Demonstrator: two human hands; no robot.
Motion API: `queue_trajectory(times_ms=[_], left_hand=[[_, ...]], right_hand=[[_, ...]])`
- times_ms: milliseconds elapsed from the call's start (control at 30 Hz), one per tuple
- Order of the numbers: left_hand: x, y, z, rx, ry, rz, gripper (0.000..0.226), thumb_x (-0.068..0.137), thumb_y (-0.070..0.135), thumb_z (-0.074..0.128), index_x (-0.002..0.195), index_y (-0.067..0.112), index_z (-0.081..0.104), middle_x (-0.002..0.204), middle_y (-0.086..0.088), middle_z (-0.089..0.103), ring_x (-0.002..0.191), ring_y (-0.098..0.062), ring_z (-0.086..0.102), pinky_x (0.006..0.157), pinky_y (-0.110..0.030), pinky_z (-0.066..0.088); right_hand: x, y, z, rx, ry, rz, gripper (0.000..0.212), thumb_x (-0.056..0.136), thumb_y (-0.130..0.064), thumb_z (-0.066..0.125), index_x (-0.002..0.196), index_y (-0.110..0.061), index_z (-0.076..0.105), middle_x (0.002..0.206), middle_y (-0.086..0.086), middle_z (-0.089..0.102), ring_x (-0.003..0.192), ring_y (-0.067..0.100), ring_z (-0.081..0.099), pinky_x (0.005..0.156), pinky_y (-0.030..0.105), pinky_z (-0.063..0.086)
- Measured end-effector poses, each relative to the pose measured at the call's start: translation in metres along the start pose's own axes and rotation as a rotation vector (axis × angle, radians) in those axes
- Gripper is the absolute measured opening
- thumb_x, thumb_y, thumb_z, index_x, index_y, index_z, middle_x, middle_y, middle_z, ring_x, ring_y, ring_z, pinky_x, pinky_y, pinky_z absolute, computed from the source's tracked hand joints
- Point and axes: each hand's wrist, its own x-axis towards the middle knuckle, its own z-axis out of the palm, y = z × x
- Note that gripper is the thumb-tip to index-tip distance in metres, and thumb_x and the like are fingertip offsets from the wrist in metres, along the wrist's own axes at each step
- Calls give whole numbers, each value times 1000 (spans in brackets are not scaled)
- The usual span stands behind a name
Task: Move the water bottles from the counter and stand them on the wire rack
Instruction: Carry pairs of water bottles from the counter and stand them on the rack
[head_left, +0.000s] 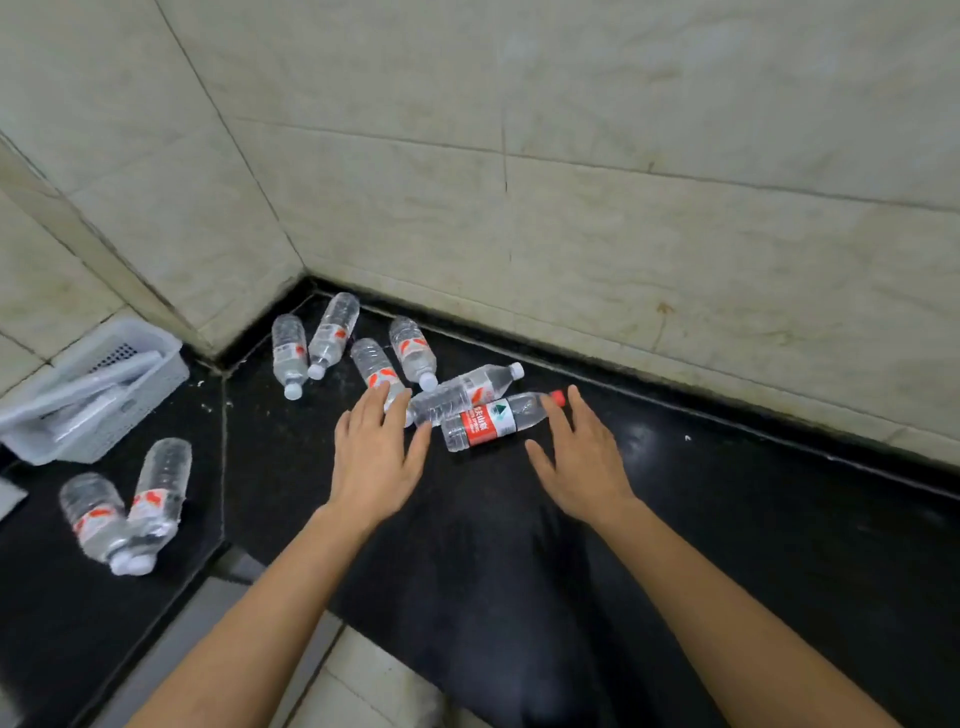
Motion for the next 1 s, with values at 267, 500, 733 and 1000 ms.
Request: queue_trajectory(times_ms=[267,500,733,1000], left_hand=[[147,-36,84,-176,-308,271,48,95,19,62,138,0,53,146,-29,46,134,-45,45,107,-56,42],[218,-32,156,-382,-532,282,45,107,27,39,148,10,42,153,-13,44,140,-29,41,111,-30,30],[207,-45,185,-575,-507,185,32,103,9,46,128,1,64,134,-19,62,123,-32,57,99,-25,36],[214,-53,195,-682,-632,1,32,106,36,40,132,31,57,142,-2,55,126,-23,54,109,-45,43]], right_hand=[[74,-10,46,249,-169,442,73,102,-45,50,161,-35,9,152,11,32,120,34,59,99,44,48],[151,-36,110,277,-231,565,57,106,-47,36,159,-41,16,161,21,21,126,45,53,101,48,46],[159,-50,129,113,-232,697,67,96,-74,28,151,-37,30,144,25,44,115,43,60,92,46,48],[161,-64,140,336,-192,941,66,94,-52,56,150,-42,23,136,17,31,100,35,57,82,39,46]])
